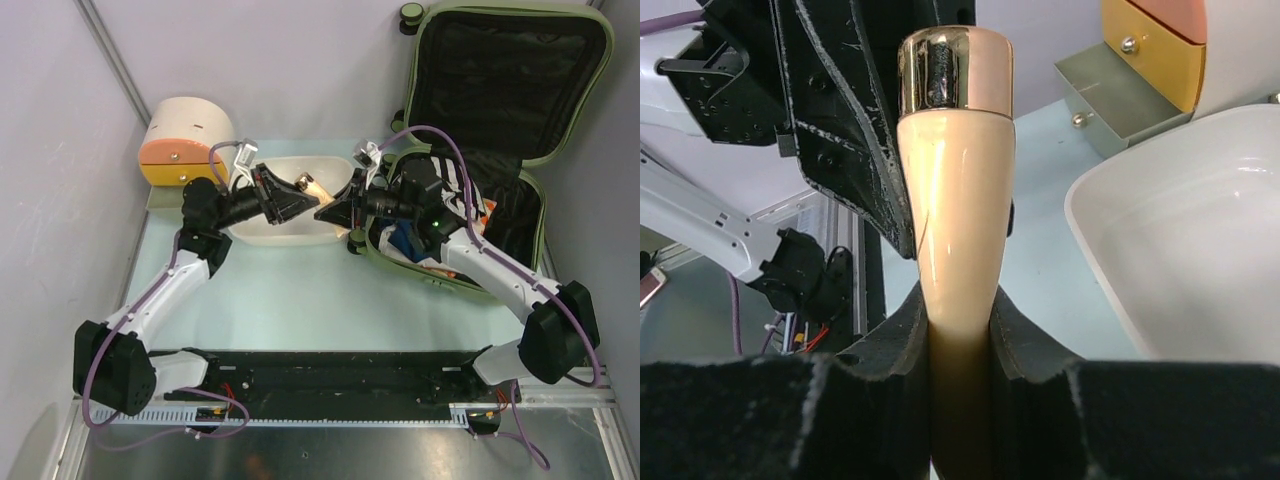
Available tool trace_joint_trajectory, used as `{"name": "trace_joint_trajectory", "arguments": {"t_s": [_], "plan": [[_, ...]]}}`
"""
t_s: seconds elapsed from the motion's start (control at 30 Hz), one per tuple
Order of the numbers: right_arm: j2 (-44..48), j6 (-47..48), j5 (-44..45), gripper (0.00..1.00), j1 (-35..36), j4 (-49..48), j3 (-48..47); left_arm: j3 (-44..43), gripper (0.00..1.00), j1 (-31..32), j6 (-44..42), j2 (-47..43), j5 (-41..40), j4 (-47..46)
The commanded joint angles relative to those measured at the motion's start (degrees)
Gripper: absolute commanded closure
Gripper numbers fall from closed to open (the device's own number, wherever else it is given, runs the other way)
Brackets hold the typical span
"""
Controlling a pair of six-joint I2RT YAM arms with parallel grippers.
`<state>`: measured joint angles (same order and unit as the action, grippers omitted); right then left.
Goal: Open, take out, and arrange the luggage
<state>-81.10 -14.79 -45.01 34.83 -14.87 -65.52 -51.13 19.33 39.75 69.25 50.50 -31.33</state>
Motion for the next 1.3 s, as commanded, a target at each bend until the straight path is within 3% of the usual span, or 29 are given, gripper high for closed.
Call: {"name": "trace_joint_trajectory", "arguments": {"t_s": [0.0, 0.07, 0.13, 0.17, 0.2, 0.27, 0.33, 0.43, 0.57, 0.77, 0.9, 1.0, 1.27], "plan": [[-1.0, -1.2, -0.9, 1.00, 0.7, -5.2, -2.2, -3.5, 0.75, 0.4, 3.8, 0.6, -1.3, -5.4], [-1.2, -1.5, -0.7, 1.00, 0.6, -5.5, -2.3, -3.6, 0.83, 0.3, 4.4, 0.7, -1.3, -5.7], [-1.4, -1.9, -0.3, 1.00, 0.4, -5.8, -2.2, -3.2, 0.97, 0.2, 5.2, 0.5, -1.7, -6.2], [-1.4, -2.4, 0.3, 0.96, 0.4, -5.8, -2.3, -2.9, 1.00, 0.1, 6.6, 0.4, -2.5, -6.3], [-1.4, -2.6, 0.5, 0.90, 0.2, -5.6, -2.3, -2.6, 1.00, -0.3, 7.4, 0.2, -3.0, -6.7], [-1.3, -2.7, 0.9, 0.63, -0.5, -5.3, -2.2, -1.6, 1.00, -1.4, 10.6, 0.2, -4.4, -6.9], [-0.9, -2.6, 1.3, 0.44, -1.9, -4.6, -2.2, -0.3, 1.00, -4.6, 12.5, -0.2, -5.3, -7.0], [-0.3, -1.3, 3.0, 0.29, -4.0, -2.1, -2.2, 2.8, 1.00, -11.1, 15.4, -0.1, -6.5, -6.9], [0.9, 2.7, 5.7, 0.22, -8.1, 3.8, -2.2, 6.8, 1.00, -23.1, 17.8, -0.2, -8.8, -1.9], [2.2, 8.5, 7.4, 0.20, -11.9, 10.6, -2.2, 7.8, 1.00, -38.5, 18.6, 4.3, -15.7, 14.1], [2.4, 10.5, 7.8, 0.20, -13.0, 12.4, -2.2, 4.1, 1.00, -42.3, 17.6, 8.3, -21.0, 20.4], [2.3, 11.3, 7.7, 0.20, -13.6, 12.4, -2.3, -3.4, 1.00, -43.0, 14.1, 12.6, -25.5, 27.3], [1.2, 11.5, 6.8, 0.20, -14.5, 12.3, -2.2, -12.1, 1.00, -45.2, 12.9, 22.0, -27.5, 27.5]]}}
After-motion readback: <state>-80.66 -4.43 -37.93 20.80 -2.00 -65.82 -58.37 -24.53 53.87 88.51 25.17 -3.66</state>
